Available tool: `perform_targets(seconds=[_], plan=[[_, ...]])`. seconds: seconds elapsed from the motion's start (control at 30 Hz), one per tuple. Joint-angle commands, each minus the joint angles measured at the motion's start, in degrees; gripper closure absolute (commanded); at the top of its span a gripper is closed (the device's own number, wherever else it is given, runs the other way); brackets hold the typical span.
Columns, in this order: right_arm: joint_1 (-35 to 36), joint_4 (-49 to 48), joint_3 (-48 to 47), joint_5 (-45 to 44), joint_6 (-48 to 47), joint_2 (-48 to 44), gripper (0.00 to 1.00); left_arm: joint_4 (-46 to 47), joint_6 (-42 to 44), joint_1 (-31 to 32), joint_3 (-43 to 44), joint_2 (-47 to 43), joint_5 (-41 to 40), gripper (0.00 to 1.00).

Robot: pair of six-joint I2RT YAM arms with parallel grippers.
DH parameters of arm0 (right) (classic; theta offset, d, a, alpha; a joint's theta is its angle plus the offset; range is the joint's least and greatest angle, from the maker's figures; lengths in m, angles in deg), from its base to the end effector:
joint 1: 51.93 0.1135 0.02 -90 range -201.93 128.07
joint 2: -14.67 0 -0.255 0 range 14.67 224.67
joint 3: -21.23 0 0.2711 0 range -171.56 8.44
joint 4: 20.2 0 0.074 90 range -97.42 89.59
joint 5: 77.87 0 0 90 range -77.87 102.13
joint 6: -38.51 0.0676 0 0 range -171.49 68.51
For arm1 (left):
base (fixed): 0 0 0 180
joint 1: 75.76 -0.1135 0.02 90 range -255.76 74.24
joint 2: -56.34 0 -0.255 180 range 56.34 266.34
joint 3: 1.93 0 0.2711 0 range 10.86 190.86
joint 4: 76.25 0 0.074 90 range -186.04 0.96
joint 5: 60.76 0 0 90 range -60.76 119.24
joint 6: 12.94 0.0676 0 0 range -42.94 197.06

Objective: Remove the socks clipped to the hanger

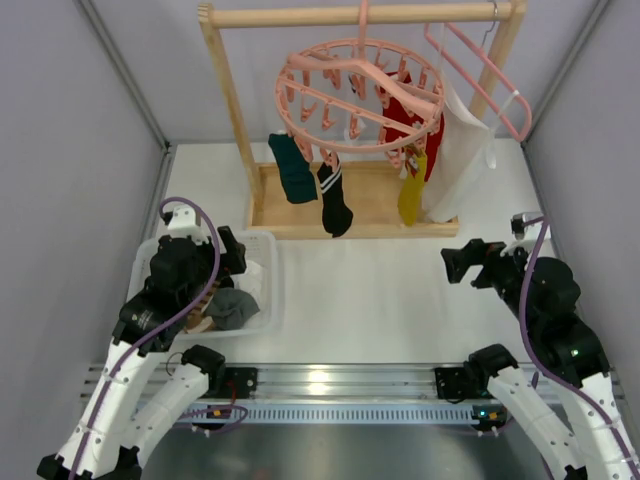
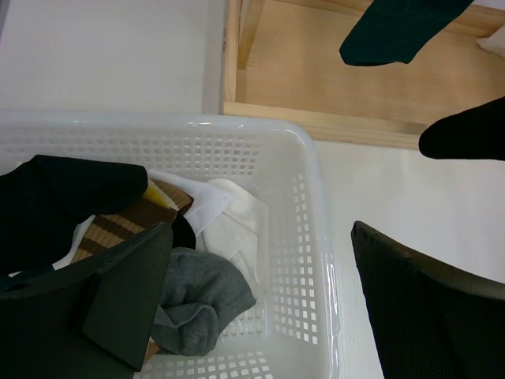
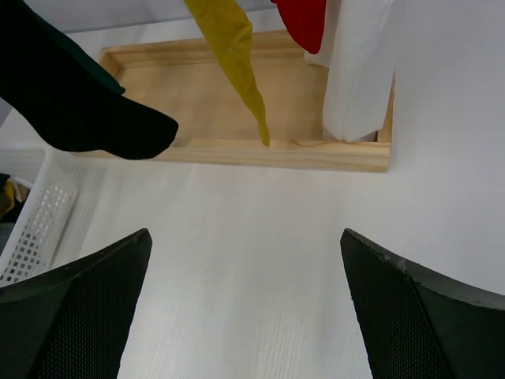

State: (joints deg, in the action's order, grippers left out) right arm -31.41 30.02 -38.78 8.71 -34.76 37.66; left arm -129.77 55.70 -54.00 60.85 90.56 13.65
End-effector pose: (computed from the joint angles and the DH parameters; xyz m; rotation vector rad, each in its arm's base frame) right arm 0.1320 0.0451 0.3440 -0.0171 1.8195 0.4090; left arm 0.1678 -0.0474 0.3278 -0.1666 1.9887 -0.2127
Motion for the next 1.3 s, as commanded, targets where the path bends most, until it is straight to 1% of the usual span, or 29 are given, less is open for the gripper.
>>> perform_targets(seconds=[0.0,0.17,0.3,0.37,0.4,0.47,0.5,0.57,0.6,0.63,0.67,0.7,0.73,0.77,0.83,0.87,0.9,0.93,0.97,1.0,1.03,1.07,1.1,1.17,1.2,1.27], plan=[[0.41,-2.98,-0.06,-1.68,0.32,-0.13,0.00,2.85,-0.26,0.04,-0.25,-0.82,0.65,0.02],[0.41,-3.24,0.64,-2.03,0.41,-0.13,0.01,2.85,-0.26,0.04,-0.25,-0.82,0.74,0.02],[0.49,-6.05,2.13,-2.21,3.12,-0.74,0.01,2.85,-0.26,0.13,-0.25,-0.91,0.83,0.02],[0.49,-8.94,3.19,0.77,2.17,-1.71,0.00,2.85,-0.26,0.13,-0.25,-0.91,0.83,0.02],[0.49,-10.17,3.62,5.31,2.08,-1.80,0.01,2.85,-0.26,0.04,-0.25,-0.82,0.83,0.02],[0.49,-14.83,4.50,10.34,2.25,0.38,0.01,2.85,-0.26,0.13,-0.25,-0.73,0.83,0.02],[0.41,-16.84,4.77,15.24,3.56,1.96,0.01,2.76,-0.26,0.13,-0.25,-0.73,0.83,0.02],[0.49,-21.66,5.04,18.87,5.06,8.72,0.01,2.85,-0.26,0.04,-0.16,-0.56,0.92,0.02],[1.89,-23.18,5.12,18.98,5.85,13.18,0.00,2.85,-0.17,0.04,-0.16,-0.64,0.92,0.02],[3.64,-24.58,5.21,16.98,6.03,14.88,0.01,2.85,-0.17,0.13,-0.16,-0.73,0.83,0.02],[6.09,-28.17,5.21,14.17,5.68,16.55,0.01,2.85,-0.26,0.13,-0.25,-0.73,0.57,0.02],[13.25,-29.85,5.30,6.75,4.90,19.44,0.01,2.85,-0.26,0.04,-0.25,-0.82,0.57,0.02],[17.33,-31.96,5.30,3.63,4.11,20.95,0.01,2.76,-0.26,0.04,-0.25,-0.91,0.48,0.02],[24.76,-35.98,5.30,-4.67,2.01,22.35,0.00,2.85,-0.26,0.13,-0.34,-0.99,0.30,0.02],[30.96,-41.54,6.00,-12.36,-0.46,27.45,0.00,2.85,-0.26,0.04,-0.34,-0.73,0.56,0.02],[33.25,-44.26,6.35,-14.75,-1.95,29.29,0.01,2.85,-0.26,0.13,-0.34,-0.56,0.65,0.02],[35.97,-50.20,6.79,-17.21,-4.05,33.05,0.01,2.85,-0.26,0.04,-0.34,-0.29,1.00,0.02],[36.52,-52.52,7.05,-18.02,-4.51,35.09,0.01,2.85,-0.17,0.04,-0.34,-0.12,1.09,0.02],[36.70,-57.42,7.06,-18.89,-5.65,39.29,0.01,2.85,-0.17,0.04,-0.34,0.06,1.35,0.02],[36.79,-57.47,6.88,-19.60,-6.01,41.42,0.02,2.85,-0.17,0.13,-0.34,0.06,1.36,0.02],[36.79,-60.60,5.84,-20.39,-6.62,43.70,0.03,2.85,-0.17,0.04,-0.34,-0.03,1.36,0.02],[36.88,-61.94,5.22,-22.22,-8.10,45.90,0.04,2.76,-0.17,0.13,-0.43,-0.11,1.36,0.02],[36.88,-63.26,4.60,-23.29,-8.90,50.19,0.04,2.85,-0.17,0.13,-0.43,-0.20,1.36,0.02],[36.88,-67.21,2.41,-25.66,-11.61,54.52,0.05,3.02,-0.17,0.13,-0.51,-0.38,1.36,0.02],[36.88,-68.79,1.01,-26.28,-12.50,58.45,0.07,3.11,-0.17,0.13,-0.52,-0.29,1.53,0.02],[36.88,-73.97,0.20,-29.17,-15.30,61.99,0.10,3.11,-0.08,0.13,-0.52,-0.03,1.88,0.02]])
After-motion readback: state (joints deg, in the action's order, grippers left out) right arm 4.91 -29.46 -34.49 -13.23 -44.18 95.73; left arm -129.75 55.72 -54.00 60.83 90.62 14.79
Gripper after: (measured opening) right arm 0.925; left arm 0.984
